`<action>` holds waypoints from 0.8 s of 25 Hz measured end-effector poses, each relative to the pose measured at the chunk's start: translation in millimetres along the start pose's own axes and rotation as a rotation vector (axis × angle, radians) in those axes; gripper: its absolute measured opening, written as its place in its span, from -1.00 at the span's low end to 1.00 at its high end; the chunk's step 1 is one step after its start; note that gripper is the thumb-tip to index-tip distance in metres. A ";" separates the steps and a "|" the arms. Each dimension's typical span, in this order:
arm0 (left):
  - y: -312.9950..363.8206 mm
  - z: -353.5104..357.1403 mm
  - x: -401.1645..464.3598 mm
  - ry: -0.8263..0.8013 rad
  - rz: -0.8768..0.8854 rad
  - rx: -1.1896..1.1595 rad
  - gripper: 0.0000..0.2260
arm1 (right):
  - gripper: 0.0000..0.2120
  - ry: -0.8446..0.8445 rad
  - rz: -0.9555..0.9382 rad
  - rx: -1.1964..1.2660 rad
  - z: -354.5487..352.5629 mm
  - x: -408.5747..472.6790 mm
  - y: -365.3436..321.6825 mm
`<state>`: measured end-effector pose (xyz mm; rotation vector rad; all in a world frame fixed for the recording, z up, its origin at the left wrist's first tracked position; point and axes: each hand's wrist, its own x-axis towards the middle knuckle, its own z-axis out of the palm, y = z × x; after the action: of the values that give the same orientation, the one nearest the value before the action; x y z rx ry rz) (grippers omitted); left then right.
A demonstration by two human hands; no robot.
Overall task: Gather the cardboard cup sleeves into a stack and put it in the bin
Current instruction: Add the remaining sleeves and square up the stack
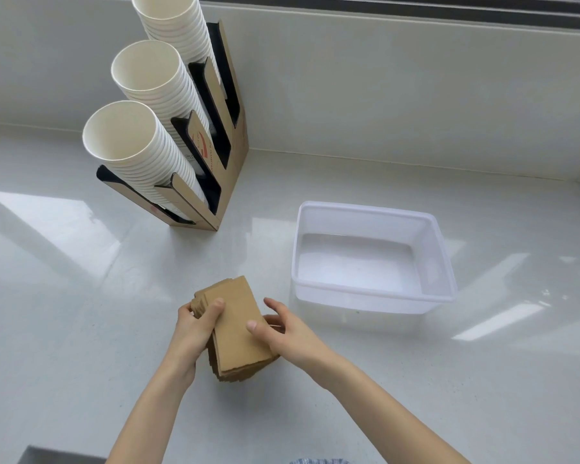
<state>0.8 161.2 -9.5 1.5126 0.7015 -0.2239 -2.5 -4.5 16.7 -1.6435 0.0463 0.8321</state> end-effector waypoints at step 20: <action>5.5 34.3 -36.5 -0.377 0.214 -0.147 0.06 | -0.06 0.114 -0.164 0.408 -49.9 -26.9 36.1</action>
<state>-15.3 118.5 11.9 1.3437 0.2481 -0.2788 -14.9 -68.7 1.1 -1.2879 0.1493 0.5601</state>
